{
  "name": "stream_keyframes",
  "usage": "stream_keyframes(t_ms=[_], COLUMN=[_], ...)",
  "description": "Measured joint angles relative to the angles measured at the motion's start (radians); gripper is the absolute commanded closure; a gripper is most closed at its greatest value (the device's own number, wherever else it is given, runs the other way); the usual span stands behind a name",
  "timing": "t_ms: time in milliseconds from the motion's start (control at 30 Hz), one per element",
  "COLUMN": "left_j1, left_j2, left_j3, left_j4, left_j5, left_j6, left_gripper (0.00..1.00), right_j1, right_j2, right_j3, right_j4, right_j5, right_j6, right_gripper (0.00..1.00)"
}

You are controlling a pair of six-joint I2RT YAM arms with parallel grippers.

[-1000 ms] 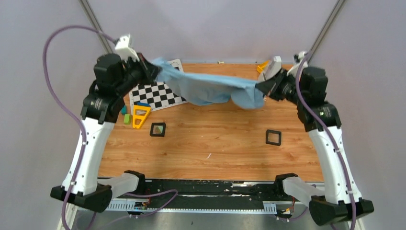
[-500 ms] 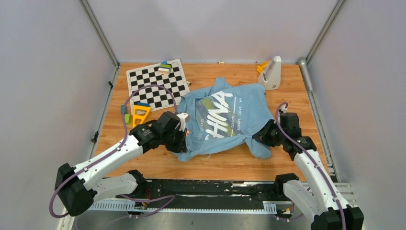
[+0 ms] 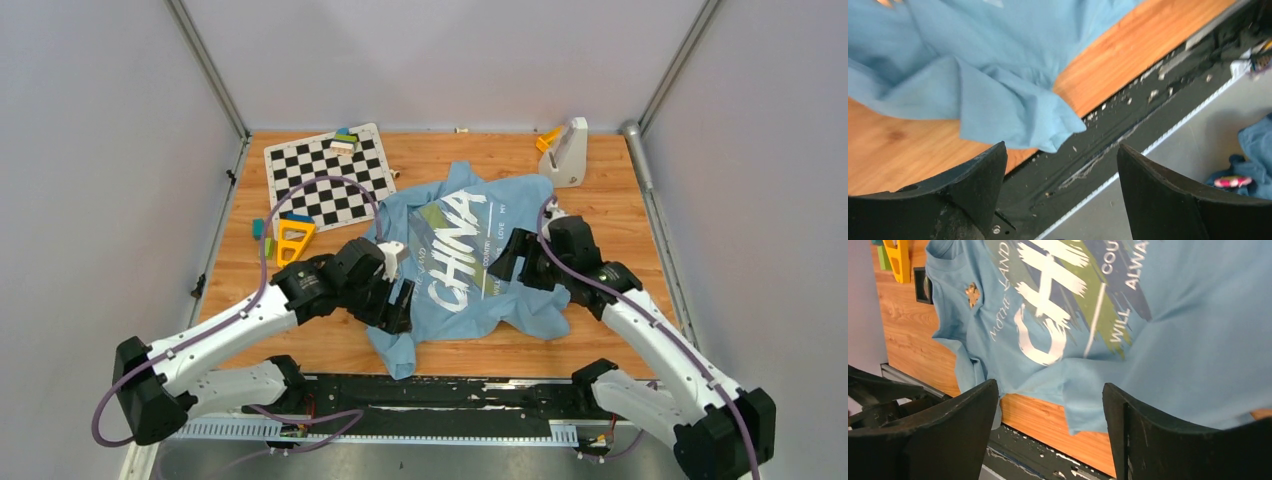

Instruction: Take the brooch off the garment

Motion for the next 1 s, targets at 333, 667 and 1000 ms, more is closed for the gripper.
stream_keyframes(t_ms=[333,667,1000], left_j1=[0.230,0.380,0.509], left_j2=[0.107,0.282,0.268], left_j3=[0.225,0.101,-0.056], left_j4=[0.017,0.233,0.418], left_j5=[-0.222,-0.221,-0.134], left_j6=[0.086,0.079,0.054], left_gripper=[0.35,0.52,0.54], right_j1=[0.200,0.345,0.513], right_j2=[0.342,0.544,0.823], right_j3=[0.180,0.208,0.350], right_j4=[0.098,0.224,0.336], right_j5=[0.145,0.154,0.164], right_j6=[-0.010,-0.009,-0.023], right_gripper=[0.27,0.32,0.37])
